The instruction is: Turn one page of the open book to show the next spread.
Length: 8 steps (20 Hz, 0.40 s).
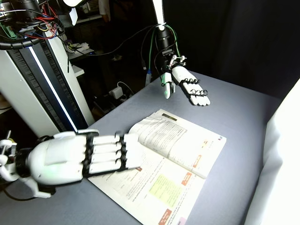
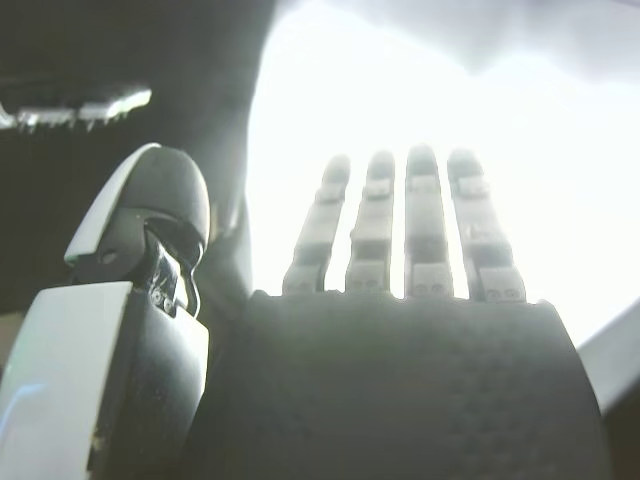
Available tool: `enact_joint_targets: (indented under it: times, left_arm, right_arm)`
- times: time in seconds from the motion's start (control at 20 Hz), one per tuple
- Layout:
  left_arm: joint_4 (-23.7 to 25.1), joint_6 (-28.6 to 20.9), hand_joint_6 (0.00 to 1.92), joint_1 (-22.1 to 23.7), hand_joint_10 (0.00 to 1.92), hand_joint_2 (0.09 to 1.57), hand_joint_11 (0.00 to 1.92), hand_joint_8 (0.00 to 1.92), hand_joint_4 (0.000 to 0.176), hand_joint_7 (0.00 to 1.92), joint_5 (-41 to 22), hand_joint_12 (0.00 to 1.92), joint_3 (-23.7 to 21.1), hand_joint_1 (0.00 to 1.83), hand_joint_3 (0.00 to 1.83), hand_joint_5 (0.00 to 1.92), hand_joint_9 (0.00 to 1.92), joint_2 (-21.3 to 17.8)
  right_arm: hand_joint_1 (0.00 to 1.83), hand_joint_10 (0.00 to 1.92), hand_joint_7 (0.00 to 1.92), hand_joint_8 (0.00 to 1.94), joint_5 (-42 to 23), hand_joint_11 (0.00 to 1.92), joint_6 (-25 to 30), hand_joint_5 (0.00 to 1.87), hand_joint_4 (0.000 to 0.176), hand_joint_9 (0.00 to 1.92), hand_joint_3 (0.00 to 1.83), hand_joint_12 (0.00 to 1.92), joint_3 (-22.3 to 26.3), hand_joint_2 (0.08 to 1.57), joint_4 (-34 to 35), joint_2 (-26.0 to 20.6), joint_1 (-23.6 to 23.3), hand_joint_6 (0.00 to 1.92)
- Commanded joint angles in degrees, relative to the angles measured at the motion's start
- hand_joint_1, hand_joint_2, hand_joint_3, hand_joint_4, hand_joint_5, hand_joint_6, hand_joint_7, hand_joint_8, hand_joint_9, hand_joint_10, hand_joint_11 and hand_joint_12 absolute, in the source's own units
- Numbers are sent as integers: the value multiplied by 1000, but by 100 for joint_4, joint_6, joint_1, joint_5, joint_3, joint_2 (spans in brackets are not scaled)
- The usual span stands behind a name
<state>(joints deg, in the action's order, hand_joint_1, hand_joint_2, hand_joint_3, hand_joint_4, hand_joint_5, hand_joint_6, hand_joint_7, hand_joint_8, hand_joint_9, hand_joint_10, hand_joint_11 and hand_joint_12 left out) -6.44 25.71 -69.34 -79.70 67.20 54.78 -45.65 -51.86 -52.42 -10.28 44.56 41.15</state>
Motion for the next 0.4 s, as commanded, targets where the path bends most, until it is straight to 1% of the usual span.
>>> enact_joint_targets:
  times: [0.0, 0.05, 0.1, 0.15, 0.2, 0.25, 0.3, 0.35]
  left_arm:
    - [-102, -31, 0, 108, 0, 1418, 0, 0, 0, 0, -715, 0, 37, 74, 1, 0, 0, 55]
    - [-75, -53, 0, 198, 0, 1429, 0, 0, 18, 0, -742, 0, 84, 114, 3, 0, 0, 121]
    - [-73, -103, 0, 280, 0, 1423, 0, 0, 40, 0, -798, 0, 141, 149, 0, 0, 0, 211]
    - [-74, -137, 0, 342, 0, 1423, 0, 0, 40, 0, -849, 0, 185, 149, 0, 0, 0, 269]
    - [-77, -152, 7, 423, 0, 1402, 0, 0, 19, 0, -912, 0, 224, 266, 0, 20, 0, 336]
    - [-102, -152, 1, 506, 0, 1379, 0, 0, 40, 0, -1008, 0, 258, 303, 0, 3, 0, 399]
    - [-140, -153, 0, 558, 0, 1393, 0, 0, 25, 0, -1116, 0, 281, 251, 0, 0, 0, 441]
    - [-176, -152, 0, 575, 0, 1393, 0, 0, 25, 0, -1186, 0, 289, 251, 0, 0, 0, 459]
  right_arm:
    - [12, 0, 0, 0, -854, 0, -89, 0, 0, 0, 26, 0, 49, 1176, 254, -72, 12, 0]
    - [63, 0, 0, 0, -945, 0, -192, 0, 0, 0, 34, 0, 91, 1223, 387, -146, 69, 0]
    - [76, 0, 0, 0, -1081, 0, -280, 0, 0, 0, 37, 0, 122, 1236, 515, -204, 126, 0]
    - [76, 0, 0, 0, -1152, 0, -319, 0, 0, 0, 37, 0, 129, 1236, 569, -221, 143, 0]
    - [131, 0, 0, 0, -1272, 0, -384, 0, 0, 0, 34, 0, 142, 1246, 659, -249, 172, 0]
    - [133, 0, 0, 0, -1457, 0, -463, 0, 0, 0, 25, 0, 175, 1231, 774, -298, 214, 0]
    - [185, 0, 0, 0, -1651, 0, -523, 0, 0, 0, 30, 0, 209, 1272, 872, -350, 258, 0]
    - [185, 0, 0, 0, -1801, 0, -552, 0, 0, 0, 30, 0, 226, 1272, 940, -384, 297, 0]
